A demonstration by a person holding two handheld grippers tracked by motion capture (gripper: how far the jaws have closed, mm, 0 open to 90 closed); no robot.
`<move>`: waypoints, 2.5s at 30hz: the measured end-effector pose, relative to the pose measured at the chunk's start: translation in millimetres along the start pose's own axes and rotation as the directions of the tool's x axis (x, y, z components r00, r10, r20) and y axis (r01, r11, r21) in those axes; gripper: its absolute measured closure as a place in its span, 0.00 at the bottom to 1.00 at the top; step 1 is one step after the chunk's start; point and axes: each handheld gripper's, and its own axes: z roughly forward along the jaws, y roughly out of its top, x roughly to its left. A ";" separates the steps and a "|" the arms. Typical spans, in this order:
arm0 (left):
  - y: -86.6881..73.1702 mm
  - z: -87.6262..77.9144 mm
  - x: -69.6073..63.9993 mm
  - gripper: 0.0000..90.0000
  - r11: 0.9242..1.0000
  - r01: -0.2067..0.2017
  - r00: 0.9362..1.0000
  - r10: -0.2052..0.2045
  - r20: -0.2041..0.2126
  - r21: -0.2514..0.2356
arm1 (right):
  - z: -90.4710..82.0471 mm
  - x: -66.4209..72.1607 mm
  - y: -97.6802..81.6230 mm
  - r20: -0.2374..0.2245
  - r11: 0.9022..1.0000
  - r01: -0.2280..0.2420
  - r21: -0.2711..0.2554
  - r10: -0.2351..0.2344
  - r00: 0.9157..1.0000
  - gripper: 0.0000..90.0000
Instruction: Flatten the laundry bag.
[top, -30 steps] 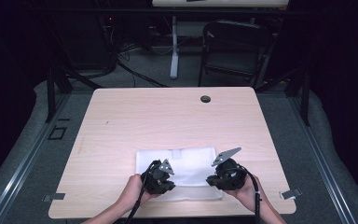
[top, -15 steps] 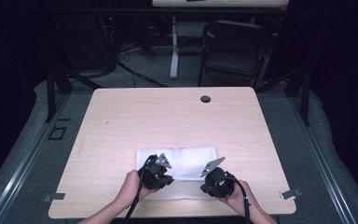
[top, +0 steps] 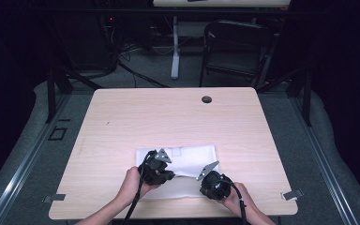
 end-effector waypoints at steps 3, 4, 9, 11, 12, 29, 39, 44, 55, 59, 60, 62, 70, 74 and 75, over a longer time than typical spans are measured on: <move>4.6 -5.3 2.5 0.98 1.000 0.005 1.000 -0.005 -0.008 -0.020 | 0.7 0.8 -0.3 0.001 1.000 -0.002 -0.010 0.002 1.000 1.00; 6.1 -7.4 3.4 0.98 1.000 0.005 1.000 -0.005 -0.009 -0.025 | 0.7 0.8 -0.3 0.001 1.000 -0.002 -0.010 0.002 1.000 1.00; 13.6 -16.2 7.8 0.98 0.998 0.014 0.999 -0.016 -0.034 -0.059 | -0.2 1.0 -1.0 -0.002 1.000 0.001 0.004 -0.001 1.000 1.00; 17.7 -19.7 9.3 0.98 0.998 0.015 0.999 -0.017 -0.042 -0.066 | -0.3 0.8 -1.6 -0.009 1.000 -0.006 0.003 0.006 1.000 1.00; 19.5 -21.2 9.8 0.98 0.998 0.012 0.999 -0.015 -0.045 -0.068 | -0.5 0.7 -1.7 -0.010 1.000 -0.005 0.004 0.005 1.000 1.00; 41.7 -35.1 22.1 0.98 0.996 0.005 0.996 -0.013 -0.086 -0.093 | -2.7 -0.8 -4.7 -0.035 1.000 0.004 0.024 -0.003 0.999 1.00; 53.3 -38.1 29.7 0.98 0.994 0.014 0.996 -0.023 -0.088 -0.105 | -7.7 0.6 -6.1 -0.046 1.000 0.008 0.009 -0.008 0.999 1.00; 56.5 -38.9 30.1 0.98 0.995 0.012 0.995 -0.021 -0.093 -0.103 | -8.9 5.9 2.0 -0.022 0.997 0.011 -0.074 -0.013 1.000 1.00; 62.6 -44.2 33.4 0.98 0.993 0.017 0.992 -0.031 -0.121 -0.114 | 4.3 10.4 6.8 -0.054 0.999 0.033 -0.003 -0.033 0.998 1.00; 66.4 -46.0 35.9 0.98 0.993 0.016 0.991 -0.032 -0.133 -0.113 | 2.8 10.7 5.5 -0.069 0.999 0.041 0.015 -0.039 0.997 1.00; 67.6 -46.3 36.7 0.98 0.993 0.015 0.990 -0.031 -0.139 -0.118 | 3.0 11.3 5.1 -0.072 0.999 0.034 0.010 -0.033 0.997 1.00; 70.3 -47.3 38.7 0.98 0.994 0.013 0.989 -0.029 -0.143 -0.113 | 3.0 11.3 4.9 -0.075 0.999 0.035 0.009 -0.035 0.997 1.00; 80.3 -48.4 49.0 0.98 0.992 0.027 0.984 -0.048 -0.170 -0.126 | 1.8 12.3 3.4 -0.086 0.999 0.045 0.020 -0.043 0.995 1.00; 82.3 -48.6 54.4 0.98 0.990 0.036 0.982 -0.061 -0.180 -0.134 | 1.8 12.7 2.8 -0.104 0.999 0.039 0.017 -0.037 0.994 1.00; 82.5 -48.0 55.3 0.98 0.989 0.039 0.980 -0.066 -0.188 -0.140 | 1.7 12.7 2.7 -0.104 0.999 0.039 0.018 -0.037 0.994 1.00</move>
